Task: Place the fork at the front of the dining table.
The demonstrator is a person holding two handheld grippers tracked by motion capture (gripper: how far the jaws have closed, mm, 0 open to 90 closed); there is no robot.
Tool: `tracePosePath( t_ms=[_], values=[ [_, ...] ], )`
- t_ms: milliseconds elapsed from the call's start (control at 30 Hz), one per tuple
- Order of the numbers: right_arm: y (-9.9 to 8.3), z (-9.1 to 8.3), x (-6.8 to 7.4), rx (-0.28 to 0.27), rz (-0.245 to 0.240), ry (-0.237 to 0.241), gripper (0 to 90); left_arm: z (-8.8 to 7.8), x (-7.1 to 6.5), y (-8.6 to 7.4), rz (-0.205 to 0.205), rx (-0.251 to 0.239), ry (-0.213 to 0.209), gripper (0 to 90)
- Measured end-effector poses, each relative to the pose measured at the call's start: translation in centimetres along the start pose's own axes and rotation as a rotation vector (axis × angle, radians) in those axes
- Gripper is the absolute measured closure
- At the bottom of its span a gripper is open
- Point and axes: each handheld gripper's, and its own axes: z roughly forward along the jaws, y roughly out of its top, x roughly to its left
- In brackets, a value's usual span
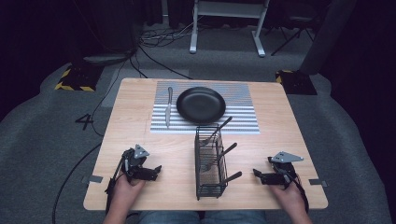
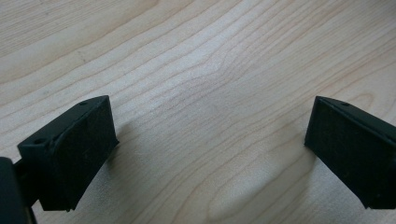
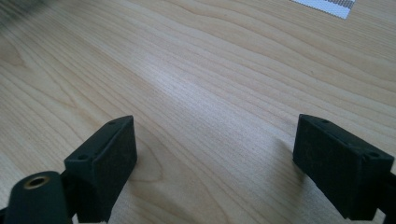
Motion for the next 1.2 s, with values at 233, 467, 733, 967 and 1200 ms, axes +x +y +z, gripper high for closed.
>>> tracePosePath(
  t_ms=[233, 467, 733, 967, 1200],
  values=[
    [0.0, 0.0, 0.0, 0.000, 0.000, 0.000, 13.3, 0.1, -0.1, 0.1, -0.011, 0.003, 0.007, 1.3],
    [0.0, 0.0, 0.0, -0.001, -0.002, 0.000, 13.3, 0.1, -0.1, 0.1, -0.011, 0.003, 0.008, 1.2],
    [0.0, 0.0, 0.0, -0.001, -0.006, 0.001, 14.4, 0.1, -0.1, 0.1, -0.011, 0.003, 0.010, 1.3],
    [-0.1, -0.2, 0.1, -0.006, 0.000, -0.006, 19.2, 0.2, 0.0, 0.2, -0.014, 0.002, 0.013, 1.3],
    [0.7, -1.0, 0.8, -0.003, 0.002, 0.035, 38.1, 0.2, 0.0, 0.2, -0.013, 0.002, 0.012, 1.3]
  ],
)
